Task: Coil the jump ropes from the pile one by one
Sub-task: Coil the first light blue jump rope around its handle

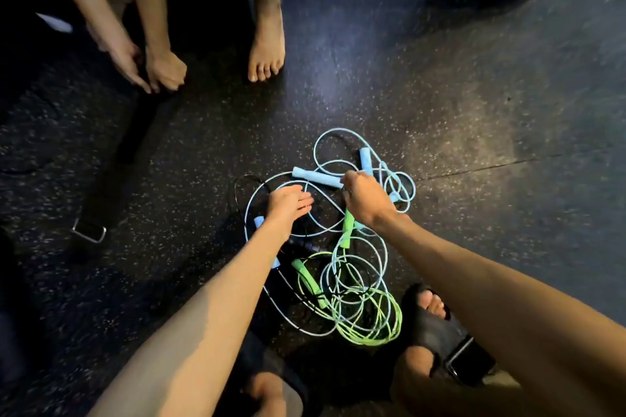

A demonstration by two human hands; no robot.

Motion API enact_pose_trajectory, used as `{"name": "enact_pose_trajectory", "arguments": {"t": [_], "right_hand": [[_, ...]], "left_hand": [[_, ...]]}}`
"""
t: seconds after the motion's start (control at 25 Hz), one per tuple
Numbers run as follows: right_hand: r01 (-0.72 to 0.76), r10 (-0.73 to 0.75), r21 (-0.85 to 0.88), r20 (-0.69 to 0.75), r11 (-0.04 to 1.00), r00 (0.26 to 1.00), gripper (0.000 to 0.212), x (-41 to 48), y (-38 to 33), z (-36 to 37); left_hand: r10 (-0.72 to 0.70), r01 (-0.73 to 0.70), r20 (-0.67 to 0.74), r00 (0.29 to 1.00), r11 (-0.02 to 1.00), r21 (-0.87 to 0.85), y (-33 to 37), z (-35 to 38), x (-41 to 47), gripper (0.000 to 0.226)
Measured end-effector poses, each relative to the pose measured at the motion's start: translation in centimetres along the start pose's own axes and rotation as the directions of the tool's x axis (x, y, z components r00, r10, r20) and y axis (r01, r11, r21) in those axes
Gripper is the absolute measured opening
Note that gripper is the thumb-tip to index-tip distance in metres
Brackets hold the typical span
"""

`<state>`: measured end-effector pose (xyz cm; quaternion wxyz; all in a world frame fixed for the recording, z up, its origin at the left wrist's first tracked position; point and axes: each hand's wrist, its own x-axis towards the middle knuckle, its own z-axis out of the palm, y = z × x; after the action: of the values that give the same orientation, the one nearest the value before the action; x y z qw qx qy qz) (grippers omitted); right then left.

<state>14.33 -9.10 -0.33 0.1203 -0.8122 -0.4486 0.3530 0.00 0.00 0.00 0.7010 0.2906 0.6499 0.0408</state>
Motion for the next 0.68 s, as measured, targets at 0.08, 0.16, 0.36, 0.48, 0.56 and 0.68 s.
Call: {"name": "enact_pose_trajectory", "arguments": {"t": [0.08,0.16,0.36,0.48,0.56,0.68], "right_hand": [[0.001,-0.003,-0.07,-0.031,0.998,1.0,0.026,1.9,0.2,2.5],[0.005,-0.013,-0.193,-0.04,0.981,0.999,0.031,3.8,0.2,4.9],[-0.028,-0.007,-0.387,-0.089,0.922,0.996,0.035,6.7,1.1,9.0],[-0.004,-0.018,-0.399,-0.053,0.917,0.998,0.035,6.7,1.3,9.5],[0.065,-0.057,-0.326,0.036,0.943,0.998,0.038,6.0,1.0,9.0],[0.138,-0.118,-0.14,0.142,0.98,0.983,0.025,3.7,-0.2,7.7]], "left_hand": [[0.01,-0.009,0.01,1.0,0.997,-0.077,-0.8,0.2,2.3,0.04],[0.002,-0.002,0.001,1.0,0.979,-0.203,-1.5,0.2,5.2,0.041],[0.029,-0.02,0.023,0.999,0.946,-0.325,-3.4,0.1,9.2,0.044],[0.049,-0.034,0.039,0.998,0.949,-0.314,-3.6,0.1,9.9,0.043],[0.069,-0.053,0.041,0.997,0.948,-0.314,-3.4,-0.2,9.7,0.04],[0.137,-0.139,-0.029,0.99,0.925,-0.354,-2.7,-0.4,7.8,0.031]]}}
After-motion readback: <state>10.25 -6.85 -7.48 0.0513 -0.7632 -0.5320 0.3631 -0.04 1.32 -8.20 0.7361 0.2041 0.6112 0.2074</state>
